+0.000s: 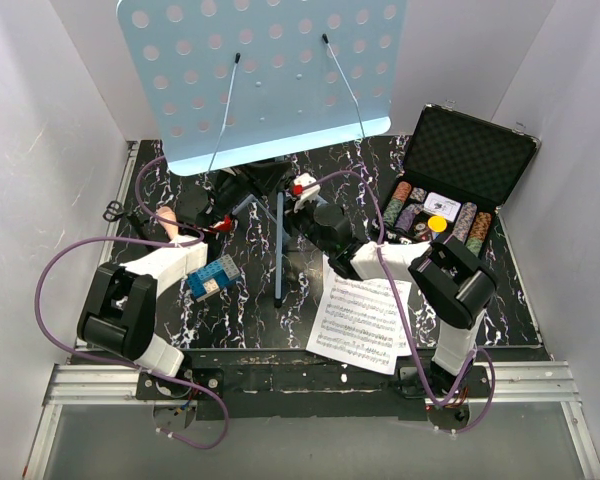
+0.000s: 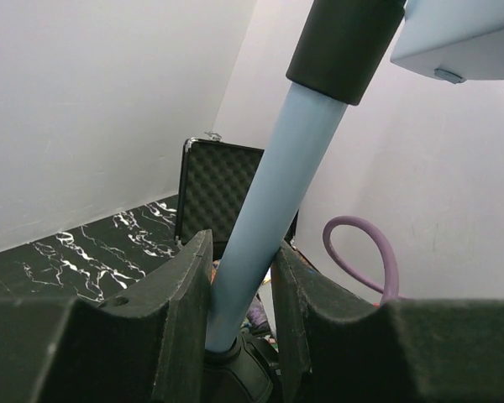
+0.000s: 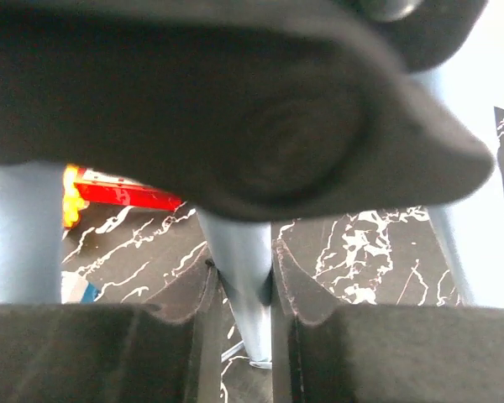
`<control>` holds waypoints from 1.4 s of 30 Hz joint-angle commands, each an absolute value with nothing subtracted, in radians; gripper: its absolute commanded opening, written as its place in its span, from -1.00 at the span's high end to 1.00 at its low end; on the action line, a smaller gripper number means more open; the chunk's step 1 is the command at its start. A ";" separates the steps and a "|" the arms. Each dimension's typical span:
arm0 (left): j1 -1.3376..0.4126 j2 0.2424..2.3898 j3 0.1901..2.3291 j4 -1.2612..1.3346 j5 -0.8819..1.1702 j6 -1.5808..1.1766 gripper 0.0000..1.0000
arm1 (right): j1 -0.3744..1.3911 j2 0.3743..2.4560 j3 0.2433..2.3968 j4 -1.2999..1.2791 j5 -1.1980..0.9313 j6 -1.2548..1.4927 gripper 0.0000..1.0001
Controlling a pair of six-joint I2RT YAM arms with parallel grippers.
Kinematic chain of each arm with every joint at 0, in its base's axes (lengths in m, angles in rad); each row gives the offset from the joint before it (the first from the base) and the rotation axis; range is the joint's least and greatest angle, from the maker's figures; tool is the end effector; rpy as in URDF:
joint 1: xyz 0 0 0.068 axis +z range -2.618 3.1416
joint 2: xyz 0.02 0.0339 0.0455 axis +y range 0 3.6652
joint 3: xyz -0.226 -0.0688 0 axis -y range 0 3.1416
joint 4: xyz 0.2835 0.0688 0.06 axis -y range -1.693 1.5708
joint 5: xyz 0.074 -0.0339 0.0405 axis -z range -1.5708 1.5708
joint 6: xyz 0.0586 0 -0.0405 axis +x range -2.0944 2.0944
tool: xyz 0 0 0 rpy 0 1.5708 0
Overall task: Pack up the instrument practice props
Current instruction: Place the music stand at the center of the board.
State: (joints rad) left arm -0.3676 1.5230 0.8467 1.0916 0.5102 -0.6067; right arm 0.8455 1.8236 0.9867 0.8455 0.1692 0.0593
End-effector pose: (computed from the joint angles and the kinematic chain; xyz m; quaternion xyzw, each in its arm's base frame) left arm 0.3465 -0.1641 0.2591 0.1469 0.5499 -0.5012 0.6518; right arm 0.3011 0.3247 0.1631 -0.2133 0.6710 0.2558 0.6624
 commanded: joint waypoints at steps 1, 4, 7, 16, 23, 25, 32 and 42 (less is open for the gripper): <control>-0.393 1.526 0.831 0.905 0.614 -0.692 1.00 | 0.828 1.746 1.029 0.850 0.207 0.273 0.97; -0.393 1.526 0.874 0.897 0.607 -0.699 1.00 | 0.828 1.681 1.032 0.767 0.233 0.235 0.97; -0.393 1.531 0.923 0.881 0.601 -0.709 1.00 | 0.825 1.631 1.042 0.697 0.235 0.192 0.97; -0.394 1.531 1.017 0.861 0.575 -0.724 1.00 | 0.824 1.548 1.089 0.595 0.195 0.167 0.97; -0.393 1.516 0.999 0.948 0.531 -0.753 1.00 | 0.824 1.513 1.121 0.541 0.215 0.123 0.97; -0.393 1.508 0.988 0.972 0.509 -0.758 1.00 | 0.824 1.499 1.127 0.529 0.233 0.112 0.97; -0.393 1.491 1.006 0.965 0.465 -0.782 1.00 | 0.828 1.441 1.206 0.352 0.224 0.115 0.97; -0.393 1.391 1.081 0.668 0.456 -0.769 1.00 | 0.854 1.350 1.324 0.002 0.184 0.248 0.97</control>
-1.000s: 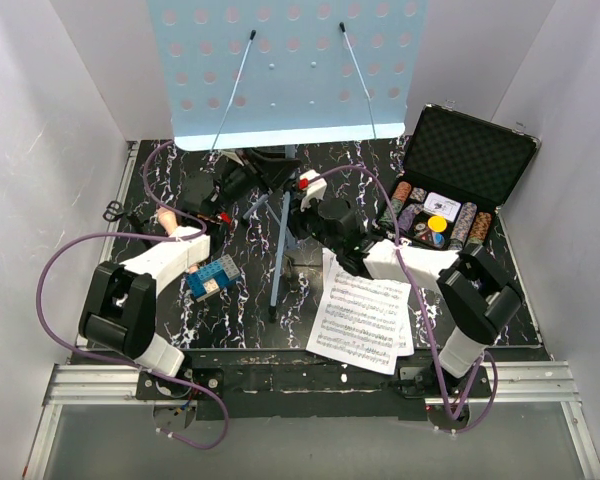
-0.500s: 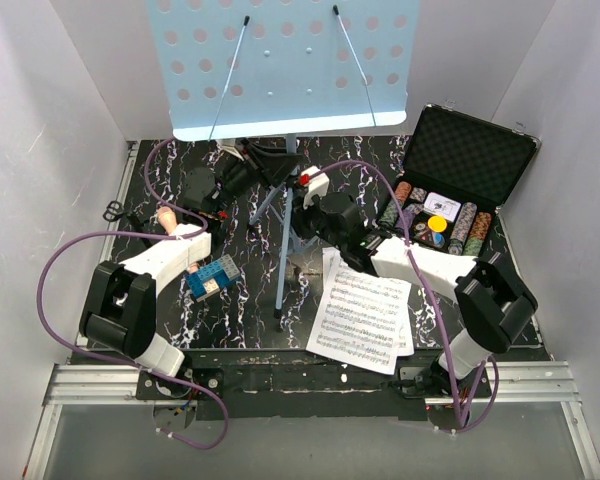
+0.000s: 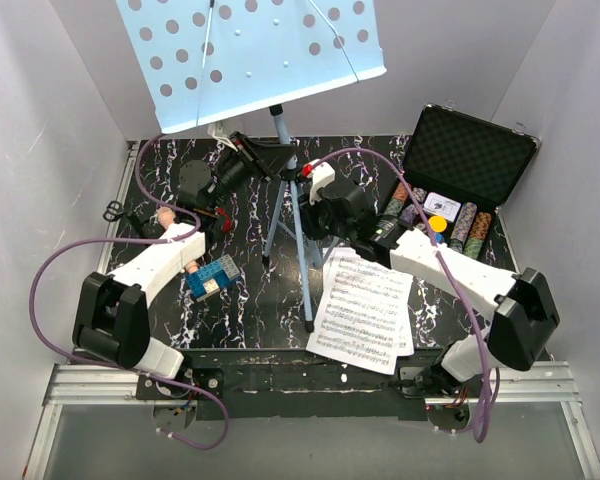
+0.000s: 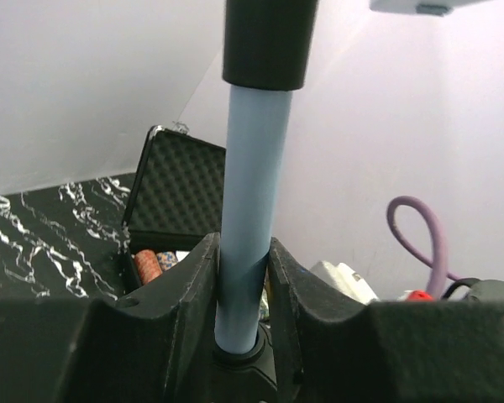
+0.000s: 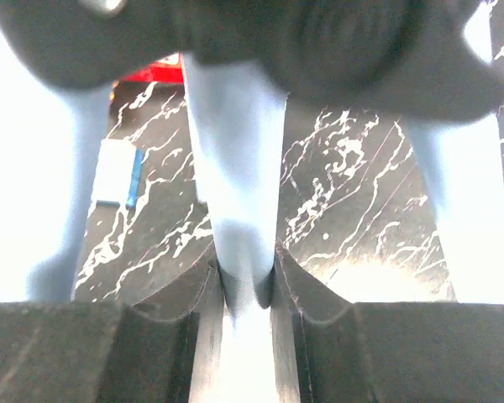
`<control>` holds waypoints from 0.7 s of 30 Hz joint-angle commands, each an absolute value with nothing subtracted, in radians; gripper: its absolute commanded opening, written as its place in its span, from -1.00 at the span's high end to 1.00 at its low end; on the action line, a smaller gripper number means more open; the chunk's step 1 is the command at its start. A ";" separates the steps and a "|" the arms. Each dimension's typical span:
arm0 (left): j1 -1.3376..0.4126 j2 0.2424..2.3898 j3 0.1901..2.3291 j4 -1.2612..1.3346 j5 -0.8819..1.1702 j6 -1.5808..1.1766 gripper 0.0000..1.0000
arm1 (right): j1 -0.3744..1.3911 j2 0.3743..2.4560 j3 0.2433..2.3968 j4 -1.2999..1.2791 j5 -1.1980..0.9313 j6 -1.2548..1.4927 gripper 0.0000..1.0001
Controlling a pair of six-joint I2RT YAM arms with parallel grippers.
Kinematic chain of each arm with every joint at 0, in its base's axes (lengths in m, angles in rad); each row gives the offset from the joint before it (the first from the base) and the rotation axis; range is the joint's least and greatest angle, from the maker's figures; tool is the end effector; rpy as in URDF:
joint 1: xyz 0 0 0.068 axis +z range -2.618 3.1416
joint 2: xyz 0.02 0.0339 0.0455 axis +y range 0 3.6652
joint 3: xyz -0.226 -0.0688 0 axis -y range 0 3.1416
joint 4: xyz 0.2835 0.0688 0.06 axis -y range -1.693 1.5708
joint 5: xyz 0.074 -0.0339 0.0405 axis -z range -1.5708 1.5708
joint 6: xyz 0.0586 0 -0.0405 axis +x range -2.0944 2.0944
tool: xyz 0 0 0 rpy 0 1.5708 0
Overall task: Pack up the instrument practice props
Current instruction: Place the music stand at the center of the board.
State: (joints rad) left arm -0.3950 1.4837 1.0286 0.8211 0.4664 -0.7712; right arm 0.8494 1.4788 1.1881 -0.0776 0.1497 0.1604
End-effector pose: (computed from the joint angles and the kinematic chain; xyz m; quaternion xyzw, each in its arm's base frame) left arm 0.3584 -0.1780 0.3131 0.0840 0.5772 -0.5507 0.5971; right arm 0.2781 0.3029 0.2673 -0.2379 0.7883 0.2189 0.5235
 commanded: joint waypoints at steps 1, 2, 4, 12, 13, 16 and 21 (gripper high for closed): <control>-0.393 1.378 1.088 0.634 0.454 -0.762 1.00 | 0.864 1.339 1.325 -0.039 0.187 0.255 0.97; -0.393 1.370 1.089 0.612 0.453 -0.756 1.00 | 0.874 1.332 1.324 -0.057 0.196 0.259 0.97; -0.393 1.350 1.080 0.597 0.451 -0.742 1.00 | 0.899 1.312 1.312 -0.067 0.224 0.261 0.97; -0.405 1.305 1.031 0.603 0.434 -0.716 1.00 | 0.995 1.298 1.270 -0.058 0.357 0.247 0.97; -0.405 1.305 1.028 0.606 0.433 -0.715 1.00 | 1.000 1.302 1.273 -0.061 0.362 0.247 0.97; -0.408 1.307 1.025 0.606 0.431 -0.710 1.00 | 1.009 1.312 1.282 -0.069 0.364 0.249 0.97; -0.408 1.305 1.029 0.549 0.422 -0.706 1.00 | 1.012 1.319 1.316 -0.142 0.333 0.326 0.97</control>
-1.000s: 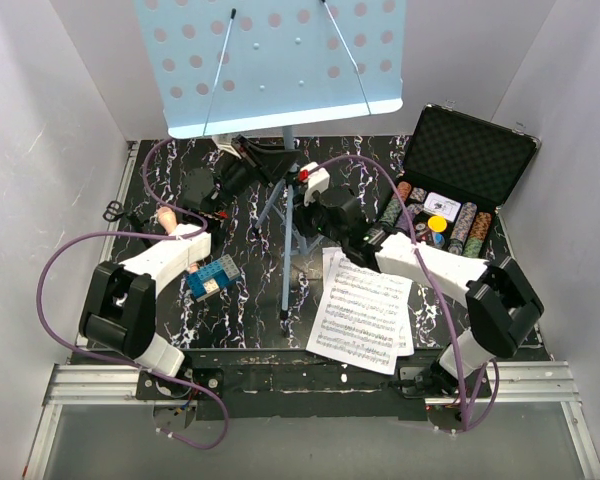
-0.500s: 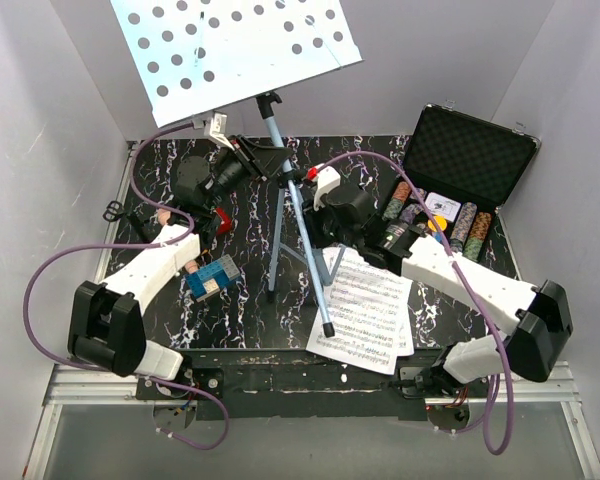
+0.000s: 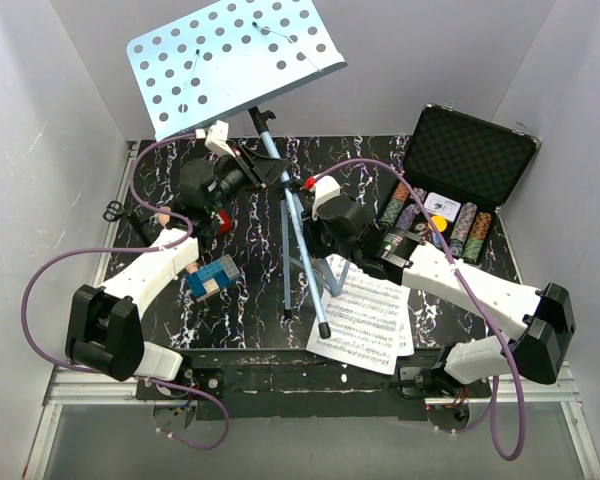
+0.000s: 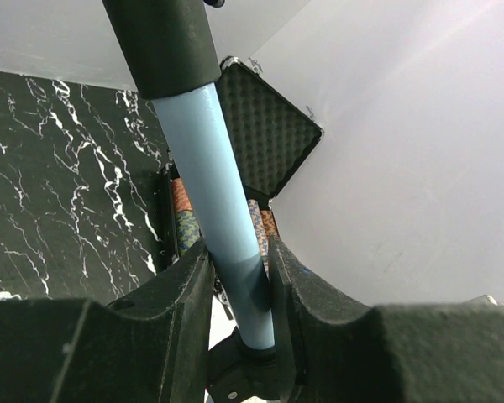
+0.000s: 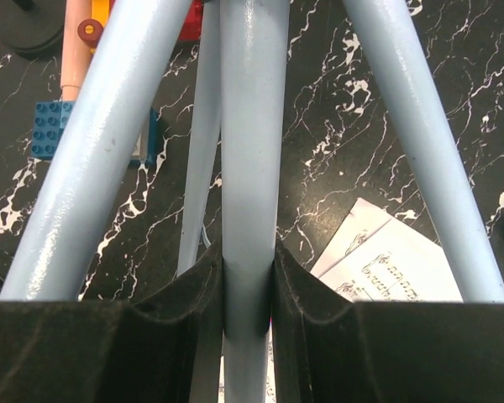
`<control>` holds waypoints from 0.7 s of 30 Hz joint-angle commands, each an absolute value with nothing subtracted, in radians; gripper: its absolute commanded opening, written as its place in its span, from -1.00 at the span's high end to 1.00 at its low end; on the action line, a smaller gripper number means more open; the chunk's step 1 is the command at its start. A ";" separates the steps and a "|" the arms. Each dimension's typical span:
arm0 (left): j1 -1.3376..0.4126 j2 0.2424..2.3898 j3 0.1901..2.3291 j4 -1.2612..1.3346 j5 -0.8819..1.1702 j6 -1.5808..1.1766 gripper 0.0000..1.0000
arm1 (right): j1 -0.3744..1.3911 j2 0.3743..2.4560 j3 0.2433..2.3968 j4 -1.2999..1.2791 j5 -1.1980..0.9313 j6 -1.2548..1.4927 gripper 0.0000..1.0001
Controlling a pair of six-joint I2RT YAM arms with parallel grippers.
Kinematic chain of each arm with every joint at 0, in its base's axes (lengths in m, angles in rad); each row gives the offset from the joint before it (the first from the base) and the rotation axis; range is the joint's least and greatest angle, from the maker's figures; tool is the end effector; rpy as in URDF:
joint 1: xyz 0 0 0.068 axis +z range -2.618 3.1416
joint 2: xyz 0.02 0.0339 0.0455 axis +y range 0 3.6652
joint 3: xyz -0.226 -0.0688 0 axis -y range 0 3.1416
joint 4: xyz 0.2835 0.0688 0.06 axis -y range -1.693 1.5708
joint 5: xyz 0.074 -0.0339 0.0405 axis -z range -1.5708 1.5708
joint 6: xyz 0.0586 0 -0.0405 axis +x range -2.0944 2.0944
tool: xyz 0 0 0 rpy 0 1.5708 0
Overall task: Pack up the instrument practice props
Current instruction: Place the music stand at the center of the board.
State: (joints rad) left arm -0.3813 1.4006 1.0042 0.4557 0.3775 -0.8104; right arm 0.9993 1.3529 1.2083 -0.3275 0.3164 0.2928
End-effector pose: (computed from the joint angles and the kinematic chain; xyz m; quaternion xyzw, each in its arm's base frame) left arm 0.3583 -0.1669 0.2897 -0.0100 0.6873 -0.5077 0.5194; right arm 0.2186 0.3063 0.2937 -0.2142 0.8187 0.2031 0.4926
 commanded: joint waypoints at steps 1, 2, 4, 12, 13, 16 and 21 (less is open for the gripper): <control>-0.410 1.302 1.025 0.543 0.422 -0.706 1.00 | 1.012 1.313 1.313 -0.156 0.321 0.354 0.97; -0.411 1.299 1.017 0.540 0.423 -0.709 1.00 | 1.012 1.304 1.305 -0.161 0.311 0.382 0.97; -0.413 1.293 0.997 0.535 0.425 -0.727 1.00 | 1.017 1.286 1.286 -0.176 0.295 0.434 0.97; -0.429 1.229 0.901 0.502 0.417 -0.733 1.00 | 1.092 1.226 1.204 -0.212 0.360 0.529 0.97; -0.430 1.226 0.894 0.494 0.420 -0.736 1.00 | 1.101 1.221 1.194 -0.216 0.368 0.544 0.97; -0.430 1.224 0.885 0.476 0.434 -0.750 1.00 | 1.130 1.209 1.160 -0.219 0.382 0.603 0.97; -0.437 1.218 0.848 0.494 0.443 -0.776 1.00 | 1.195 1.204 1.131 -0.227 0.445 0.675 0.97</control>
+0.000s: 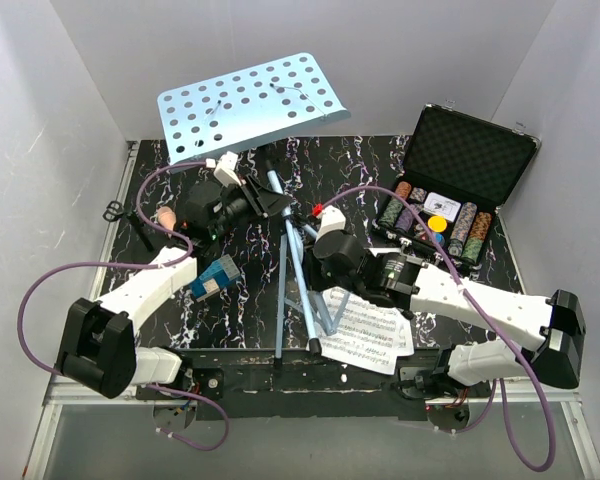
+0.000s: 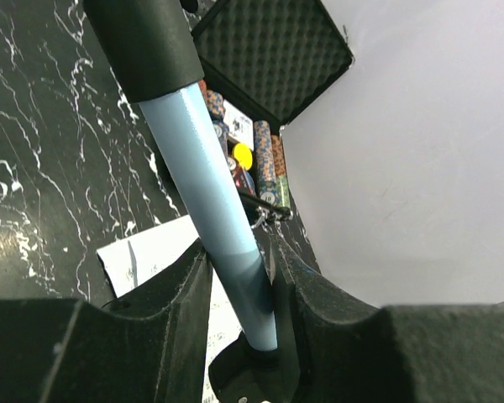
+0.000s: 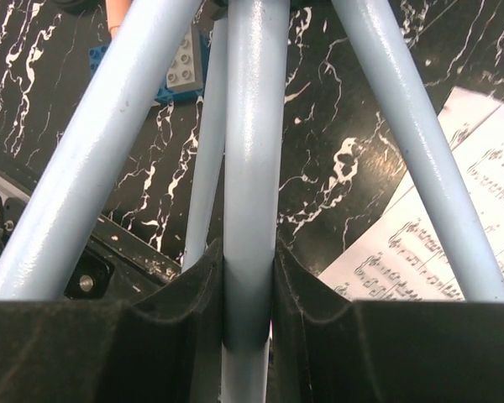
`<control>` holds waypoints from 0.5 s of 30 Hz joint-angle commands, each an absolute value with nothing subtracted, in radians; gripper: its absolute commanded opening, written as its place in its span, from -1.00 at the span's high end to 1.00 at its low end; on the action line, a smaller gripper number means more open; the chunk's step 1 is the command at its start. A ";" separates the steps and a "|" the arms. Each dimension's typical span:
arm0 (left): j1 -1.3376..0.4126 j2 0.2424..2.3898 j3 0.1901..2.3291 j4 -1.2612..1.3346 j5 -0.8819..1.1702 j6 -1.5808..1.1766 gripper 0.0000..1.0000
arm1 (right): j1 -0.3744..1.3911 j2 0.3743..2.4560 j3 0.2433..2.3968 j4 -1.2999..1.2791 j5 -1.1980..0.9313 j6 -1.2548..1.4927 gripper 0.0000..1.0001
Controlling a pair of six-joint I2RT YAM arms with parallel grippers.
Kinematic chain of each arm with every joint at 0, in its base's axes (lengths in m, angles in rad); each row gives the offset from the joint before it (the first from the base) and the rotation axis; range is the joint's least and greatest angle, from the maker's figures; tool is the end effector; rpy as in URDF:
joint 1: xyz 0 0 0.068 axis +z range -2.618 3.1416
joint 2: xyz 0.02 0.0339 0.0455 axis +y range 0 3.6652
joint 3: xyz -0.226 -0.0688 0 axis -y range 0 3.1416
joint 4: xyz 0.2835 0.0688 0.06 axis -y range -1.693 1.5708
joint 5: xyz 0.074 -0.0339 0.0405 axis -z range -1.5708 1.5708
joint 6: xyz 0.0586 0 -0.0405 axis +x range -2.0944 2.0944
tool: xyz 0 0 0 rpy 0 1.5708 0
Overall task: Pack up the instrument practice props
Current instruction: Place the music stand at the center of the board.
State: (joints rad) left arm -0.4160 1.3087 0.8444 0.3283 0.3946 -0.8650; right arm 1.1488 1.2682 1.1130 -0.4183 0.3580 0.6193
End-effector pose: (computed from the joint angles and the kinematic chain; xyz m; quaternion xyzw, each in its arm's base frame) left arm 0.3282 -0.1696 0.2411 -0.0389 0.7490 -0.5037 0.4286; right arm 0.1622 0.3111 0.2748 -0.1440 0.8564 0.2648 0.4193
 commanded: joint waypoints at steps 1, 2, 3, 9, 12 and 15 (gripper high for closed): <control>-0.439 1.223 0.836 0.495 0.448 -0.782 1.00 | 1.203 1.204 1.121 -0.229 0.446 0.695 0.97; -0.440 1.229 0.824 0.503 0.456 -0.791 1.00 | 1.207 1.207 1.112 -0.229 0.448 0.713 0.97; -0.442 1.229 0.810 0.511 0.459 -0.798 1.00 | 1.216 1.206 1.100 -0.226 0.452 0.732 0.97; -0.448 1.235 0.718 0.546 0.465 -0.805 1.00 | 1.246 1.198 1.025 -0.207 0.485 0.808 0.97; -0.449 1.265 0.666 0.610 0.488 -0.839 1.00 | 1.256 1.197 0.990 -0.201 0.489 0.837 0.97; -0.453 1.299 0.629 0.663 0.495 -0.850 1.00 | 1.264 1.204 0.968 -0.193 0.491 0.865 0.97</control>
State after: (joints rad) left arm -0.4370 1.3174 0.6289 0.3965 0.4335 -0.9260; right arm 1.2579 1.2587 0.9554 -0.3809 0.4049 0.8326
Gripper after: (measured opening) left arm 0.286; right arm 0.298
